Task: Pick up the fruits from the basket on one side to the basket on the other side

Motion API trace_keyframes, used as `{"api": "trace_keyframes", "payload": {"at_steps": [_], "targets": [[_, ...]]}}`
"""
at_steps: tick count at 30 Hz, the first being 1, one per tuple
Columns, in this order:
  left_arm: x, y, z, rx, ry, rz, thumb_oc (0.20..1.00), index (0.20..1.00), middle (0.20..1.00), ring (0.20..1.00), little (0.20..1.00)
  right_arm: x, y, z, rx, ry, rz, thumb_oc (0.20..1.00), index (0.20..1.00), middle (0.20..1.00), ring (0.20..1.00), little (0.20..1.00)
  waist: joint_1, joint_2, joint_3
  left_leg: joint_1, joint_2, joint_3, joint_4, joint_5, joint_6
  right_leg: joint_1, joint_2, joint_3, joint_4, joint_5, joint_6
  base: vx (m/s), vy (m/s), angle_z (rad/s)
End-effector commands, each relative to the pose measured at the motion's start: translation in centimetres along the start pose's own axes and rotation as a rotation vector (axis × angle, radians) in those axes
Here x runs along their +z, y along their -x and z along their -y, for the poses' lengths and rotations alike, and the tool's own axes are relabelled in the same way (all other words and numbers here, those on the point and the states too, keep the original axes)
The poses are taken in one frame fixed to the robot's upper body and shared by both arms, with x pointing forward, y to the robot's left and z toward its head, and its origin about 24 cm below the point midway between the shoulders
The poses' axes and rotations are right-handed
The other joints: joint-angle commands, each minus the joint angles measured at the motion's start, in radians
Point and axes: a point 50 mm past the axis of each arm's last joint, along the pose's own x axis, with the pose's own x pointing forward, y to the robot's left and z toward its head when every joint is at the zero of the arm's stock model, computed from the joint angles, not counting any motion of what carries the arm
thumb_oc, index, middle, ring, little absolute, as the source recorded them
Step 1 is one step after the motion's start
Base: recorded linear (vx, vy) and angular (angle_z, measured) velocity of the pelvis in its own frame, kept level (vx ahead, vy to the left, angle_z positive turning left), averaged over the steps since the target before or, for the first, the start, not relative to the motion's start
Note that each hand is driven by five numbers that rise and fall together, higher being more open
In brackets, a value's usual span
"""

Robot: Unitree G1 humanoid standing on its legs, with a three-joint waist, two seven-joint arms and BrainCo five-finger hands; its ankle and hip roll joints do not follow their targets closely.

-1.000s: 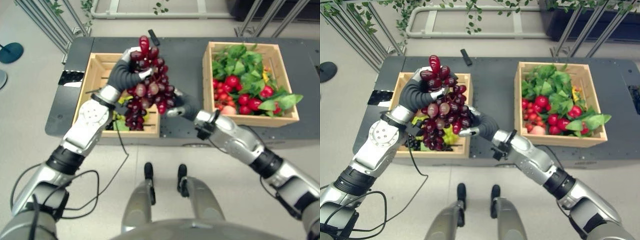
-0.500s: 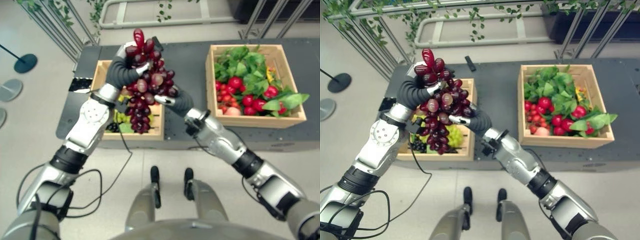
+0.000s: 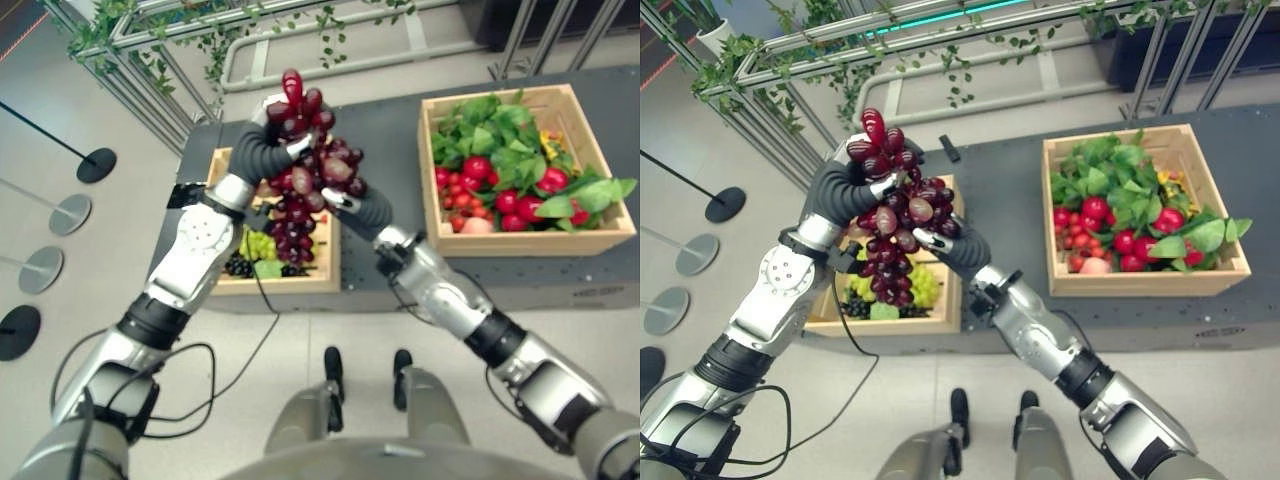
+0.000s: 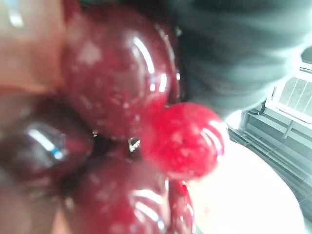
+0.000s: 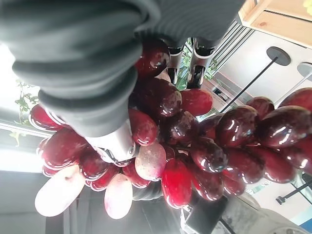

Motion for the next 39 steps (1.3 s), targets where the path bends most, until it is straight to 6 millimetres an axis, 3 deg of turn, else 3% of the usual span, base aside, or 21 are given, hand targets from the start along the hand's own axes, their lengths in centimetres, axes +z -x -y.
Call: {"api": "trace_keyframes", "payload": {"at_steps": [1, 3, 4, 5, 6, 10, 17, 24, 39], "targets": [[-0.1, -0.8, 2.9, -0.088, 0.045, 0.033, 0.200, 0.200, 0.200, 0.200, 0.200, 3.3, -4.3, -9.1, 0.431, -0.107, 0.238, 0.200, 0.200, 0.200, 0.200, 0.200, -0.023, -0.043, 0.007, 0.071, -0.028, 0.020, 0.069, -0.134, 0.008, 0.103, -0.040, 0.038, -0.120, 0.042, 0.127, 0.00, 0.000, 0.00], [-0.3, -0.7, 3.0, -0.082, 0.051, 0.025, 0.200, 0.200, 0.200, 0.200, 0.200, 3.3, -4.2, -9.0, 0.426, -0.112, 0.240, 0.200, 0.200, 0.200, 0.200, 0.200, -0.025, -0.044, 0.006, 0.072, -0.027, 0.020, 0.072, -0.136, 0.008, 0.104, -0.040, 0.039, -0.119, 0.040, 0.126, 0.00, 0.000, 0.00], [-0.4, -0.6, 3.0, -0.079, 0.054, 0.018, 0.238, 0.238, 0.238, 0.238, 0.238, 3.4, -4.1, -8.9, 0.419, -0.111, 0.245, 0.200, 0.200, 0.200, 0.200, 0.200, -0.026, -0.045, 0.005, 0.074, -0.026, 0.021, 0.071, -0.136, 0.007, 0.105, -0.040, 0.039, -0.119, 0.040, 0.125, 0.00, 0.000, 0.00], [-0.6, -0.3, 3.0, -0.072, 0.060, 0.010, 0.878, 0.878, 0.878, 0.878, 0.878, 3.4, -4.0, -8.7, 0.410, -0.111, 0.248, 0.200, 0.200, 0.200, 0.200, 0.200, -0.027, -0.045, 0.004, 0.076, -0.026, 0.021, 0.070, -0.137, 0.007, 0.105, -0.039, 0.040, -0.117, 0.040, 0.126, 0.00, 0.000, 0.00], [-0.7, -0.1, 3.0, -0.059, 0.071, 0.003, 1.000, 1.000, 1.000, 1.000, 1.000, 3.5, -3.9, -8.5, 0.401, -0.109, 0.253, 0.200, 0.200, 0.200, 0.200, 0.200, -0.027, -0.046, 0.004, 0.078, -0.025, 0.022, 0.069, -0.137, 0.007, 0.105, -0.039, 0.039, -0.117, 0.039, 0.125, 0.00, 0.000, 0.00], [-0.5, 0.9, 2.3, -0.026, 0.101, 0.002, 1.000, 1.000, 1.000, 1.000, 1.000, 4.2, -3.0, -7.6, 0.366, -0.079, 0.272, 0.200, 0.200, 0.200, 0.200, 0.200, -0.030, -0.045, 0.002, 0.085, -0.023, 0.025, 0.055, -0.131, 0.006, 0.105, -0.035, 0.042, -0.122, 0.039, 0.123, 0.00, -0.006, -0.01], [0.1, 4.0, 0.5, 0.026, 0.108, -0.020, 1.000, 1.000, 1.000, 1.000, 1.000, 6.8, 0.2, -4.8, 0.265, 0.030, 0.340, 0.200, 0.200, 0.200, 0.200, 0.200, -0.038, -0.051, -0.010, 0.094, -0.016, 0.027, 0.031, -0.118, 0.001, 0.116, -0.027, 0.037, -0.147, 0.043, 0.123, 0.00, -0.023, -0.06], [-1.0, 6.6, -0.2, 0.087, 0.143, -0.103, 1.000, 1.000, 1.000, 1.000, 1.000, 9.2, 2.7, -3.3, 0.173, 0.081, 0.466, 0.200, 0.200, 0.200, 0.200, 0.200, -0.046, -0.050, -0.027, 0.122, -0.016, 0.021, 0.011, -0.117, -0.001, 0.138, -0.026, 0.030, -0.157, 0.042, 0.126, 0.00, -0.003, -0.01], [-1.7, 8.4, -0.1, 0.186, 0.213, -0.137, 1.000, 1.000, 1.000, 1.000, 1.000, 11.4, 5.6, -1.7, 0.047, 0.083, 0.647, 0.200, 0.200, 0.200, 0.200, 0.200, -0.064, -0.041, -0.043, 0.164, -0.022, 0.022, -0.002, -0.127, 0.002, 0.163, -0.027, 0.032, -0.149, 0.031, 0.127, 0.00, 0.000, 0.00]]}}
